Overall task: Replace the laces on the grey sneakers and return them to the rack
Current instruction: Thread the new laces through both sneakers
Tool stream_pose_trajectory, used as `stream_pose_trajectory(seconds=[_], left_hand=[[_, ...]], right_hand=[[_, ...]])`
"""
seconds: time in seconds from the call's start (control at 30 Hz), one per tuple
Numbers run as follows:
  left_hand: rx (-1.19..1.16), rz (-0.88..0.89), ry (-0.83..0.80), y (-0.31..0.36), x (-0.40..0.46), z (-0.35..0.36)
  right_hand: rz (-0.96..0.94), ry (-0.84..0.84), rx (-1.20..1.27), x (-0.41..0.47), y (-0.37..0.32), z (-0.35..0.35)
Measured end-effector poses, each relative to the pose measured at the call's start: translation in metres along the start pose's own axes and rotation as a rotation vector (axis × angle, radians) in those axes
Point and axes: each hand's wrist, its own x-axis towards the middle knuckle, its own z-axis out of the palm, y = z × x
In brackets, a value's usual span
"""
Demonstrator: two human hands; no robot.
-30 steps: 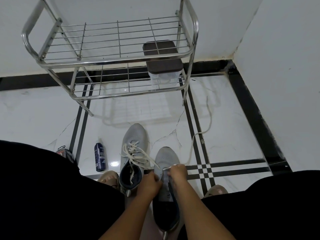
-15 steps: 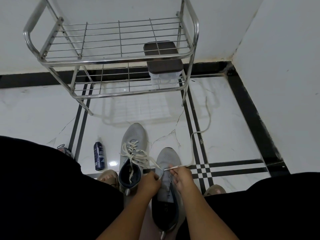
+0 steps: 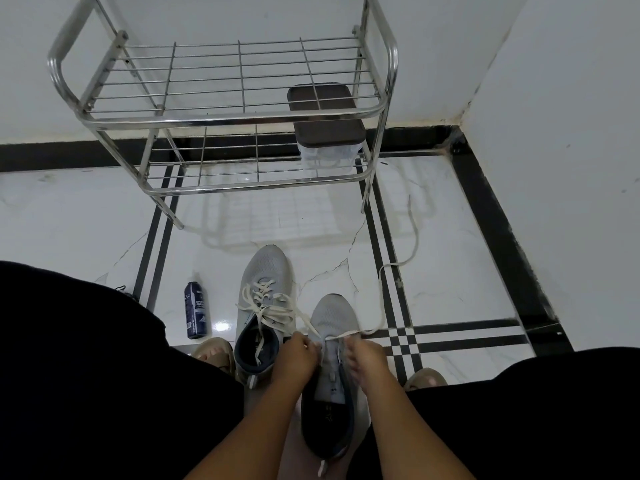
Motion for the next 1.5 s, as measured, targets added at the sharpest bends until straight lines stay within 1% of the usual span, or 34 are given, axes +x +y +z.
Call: stream_pose_trajectory(seconds=[0.07,0.1,0.17,0.27,0.43,0.6,0.67,0.73,0.77,0.83,0.9,0.97,1.03,1.1,1.27,1.3,1.33,1.37,1.4,1.43,1.47,1.5], left_hand=[[-0.141,-0.046,-0.002,0.0,0.012,0.003],[-0.224,-0.074,-0.021,-0.002,0.02,0.007],[-0.328,-0.103,-0.035,-0.007,0.036,0.014],[-0.382,-0.097,-0.049,-0.002,0.037,0.011],[-0.536,-0.189,0.018,-0.014,0.056,0.023],[-0.652,-0.208,0.025,0.003,0.036,0.009],[-0.692,-0.223,0.016,0.005,0.036,0.007],[-0.679,-0.23,0.006,0.001,0.038,0.009],[-0.66,-0.228,0.004,-0.003,0.043,0.014],[-0.53,-0.229,0.047,-0.012,0.048,0.02],[-0.395,-0.198,0.08,-0.012,0.039,0.018],[-0.307,-0.143,0.121,0.004,0.013,0.005],[-0.249,-0.095,0.145,0.013,0.002,-0.001],[-0.219,-0.058,0.162,0.018,0.001,-0.006],[-0.284,0.077,0.148,0.031,0.0,-0.011],[-0.282,0.08,0.145,0.031,-0.002,-0.011],[-0.28,0.083,0.148,0.032,-0.004,-0.012],[-0.259,0.087,0.15,0.03,-0.004,-0.012],[-0.222,0.092,0.153,0.027,-0.005,-0.013],[-0.172,0.093,0.151,0.024,-0.005,-0.013],[-0.115,0.092,0.134,0.02,-0.004,-0.012],[-0.058,0.096,0.101,0.017,-0.003,-0.01]], right_hand=[[-0.099,0.03,-0.399,-0.003,0.006,0.004],[-0.151,0.035,-0.488,-0.008,0.009,0.005],[-0.217,0.043,-0.567,-0.011,0.015,0.005],[-0.243,0.062,-0.633,-0.01,0.016,0.002],[-0.237,0.095,-0.662,-0.004,0.018,0.001],[-0.202,0.107,-0.66,-0.004,0.016,0.0],[-0.158,0.083,-0.598,-0.007,0.012,0.002],[-0.041,0.07,-0.361,-0.004,0.009,0.003],[0.015,0.071,-0.165,-0.002,0.008,0.002],[0.058,0.022,0.19,-0.003,0.002,-0.001],[0.127,-0.034,0.404,-0.003,-0.005,-0.004],[0.169,-0.129,0.509,0.002,-0.01,-0.005],[0.164,-0.185,0.548,0.002,-0.015,-0.004],[0.139,-0.198,0.567,0.0,-0.02,-0.002],[0.058,-0.201,0.442,-0.015,-0.03,0.001],[0.033,-0.149,0.39,-0.014,-0.029,0.0],[-0.009,-0.052,0.31,-0.009,-0.026,-0.001],[-0.039,0.082,0.218,-0.004,-0.022,-0.002],[-0.052,0.151,0.129,-0.001,-0.017,-0.004],[-0.041,0.184,0.048,0.002,-0.011,-0.005],[-0.018,0.16,0.034,0.005,-0.006,-0.004],[0.012,0.088,0.073,0.004,-0.003,-0.003]])
